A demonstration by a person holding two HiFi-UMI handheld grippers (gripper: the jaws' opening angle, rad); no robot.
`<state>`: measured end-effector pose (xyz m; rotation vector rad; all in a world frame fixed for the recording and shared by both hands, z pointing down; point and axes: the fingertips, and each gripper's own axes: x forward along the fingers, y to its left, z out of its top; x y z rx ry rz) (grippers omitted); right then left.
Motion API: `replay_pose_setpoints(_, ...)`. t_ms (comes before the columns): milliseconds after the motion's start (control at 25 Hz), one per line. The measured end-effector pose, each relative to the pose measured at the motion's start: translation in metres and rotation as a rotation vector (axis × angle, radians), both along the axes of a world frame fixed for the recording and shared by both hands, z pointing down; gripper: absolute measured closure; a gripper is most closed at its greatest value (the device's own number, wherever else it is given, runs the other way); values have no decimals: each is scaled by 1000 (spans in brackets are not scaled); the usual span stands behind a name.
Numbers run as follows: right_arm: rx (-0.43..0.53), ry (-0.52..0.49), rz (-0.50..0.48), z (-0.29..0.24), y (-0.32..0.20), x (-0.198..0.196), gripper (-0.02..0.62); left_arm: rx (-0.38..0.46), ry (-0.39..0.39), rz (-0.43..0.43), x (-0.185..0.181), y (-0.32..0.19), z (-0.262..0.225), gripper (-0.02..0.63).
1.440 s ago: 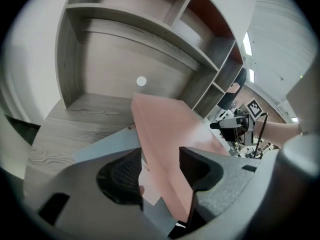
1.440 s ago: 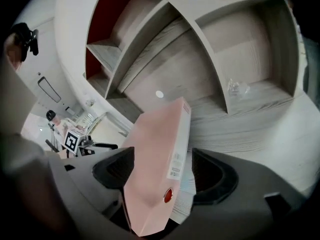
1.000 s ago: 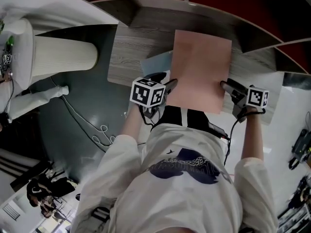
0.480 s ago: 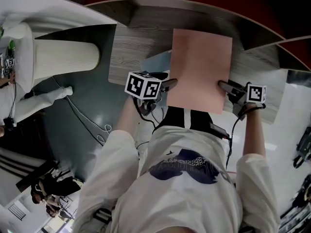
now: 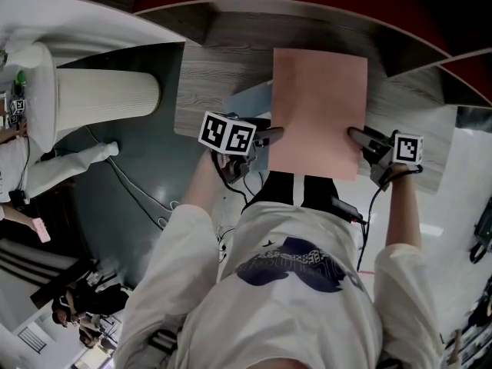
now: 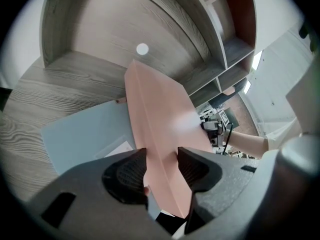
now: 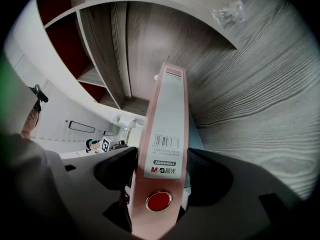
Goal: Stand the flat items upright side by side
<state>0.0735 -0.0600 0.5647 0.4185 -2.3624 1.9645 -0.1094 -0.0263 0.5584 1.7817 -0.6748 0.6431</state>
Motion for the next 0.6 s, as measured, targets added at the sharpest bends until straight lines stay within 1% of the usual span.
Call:
replay_pose_setpoints(160, 8, -8, 19, 1, 1, 2, 279, -5, -3, 22, 0, 0, 0, 402)
replay_pose_setpoints(320, 27, -16, 59, -1, 2, 4, 282, -3, -12, 42, -1, 1, -1, 402)
replay_pose_setpoints(600, 127, -32, 152, -15, 2, 16, 284, -4, -12, 92, 7, 3, -3, 400)
